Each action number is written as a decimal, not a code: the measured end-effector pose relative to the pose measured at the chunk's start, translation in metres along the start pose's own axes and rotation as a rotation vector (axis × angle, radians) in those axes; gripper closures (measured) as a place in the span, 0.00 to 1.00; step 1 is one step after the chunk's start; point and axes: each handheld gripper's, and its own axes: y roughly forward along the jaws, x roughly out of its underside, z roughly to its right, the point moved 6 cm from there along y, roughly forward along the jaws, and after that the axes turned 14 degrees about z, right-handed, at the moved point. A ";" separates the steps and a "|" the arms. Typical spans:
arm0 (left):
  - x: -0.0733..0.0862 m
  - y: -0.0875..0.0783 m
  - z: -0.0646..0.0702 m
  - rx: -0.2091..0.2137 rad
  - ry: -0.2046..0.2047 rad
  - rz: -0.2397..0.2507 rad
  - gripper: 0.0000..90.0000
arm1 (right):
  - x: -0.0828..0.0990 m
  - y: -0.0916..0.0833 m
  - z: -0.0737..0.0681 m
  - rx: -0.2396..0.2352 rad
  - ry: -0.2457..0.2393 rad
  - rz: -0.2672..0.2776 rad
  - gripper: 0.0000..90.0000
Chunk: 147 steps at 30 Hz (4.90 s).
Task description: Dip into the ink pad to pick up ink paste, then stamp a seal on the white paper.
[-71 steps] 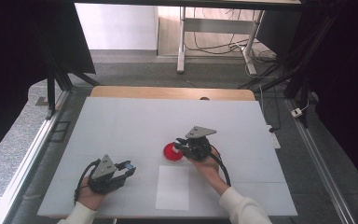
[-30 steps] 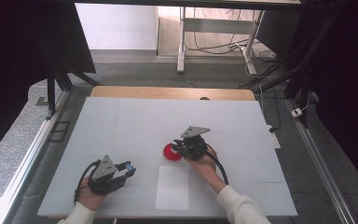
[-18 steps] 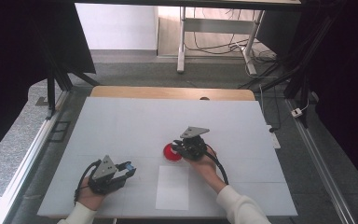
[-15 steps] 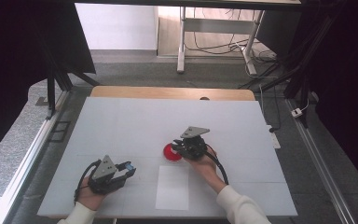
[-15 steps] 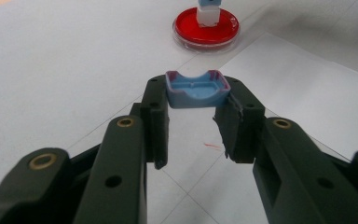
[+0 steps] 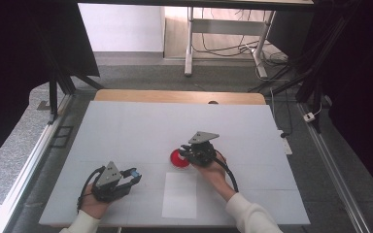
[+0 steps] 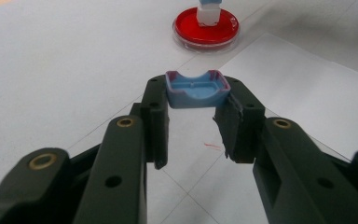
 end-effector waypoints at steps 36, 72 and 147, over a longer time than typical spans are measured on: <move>0.000 0.001 0.001 -0.003 0.005 -0.003 0.72 | -0.004 -0.001 -0.001 -0.015 0.014 -0.006 0.83; -0.001 0.000 0.001 -0.007 0.009 0.004 0.72 | 0.002 0.004 0.001 -0.024 0.021 -0.041 0.83; -0.001 0.000 0.000 -0.017 0.009 0.005 0.72 | -0.027 -0.051 0.004 -0.017 0.041 0.128 0.83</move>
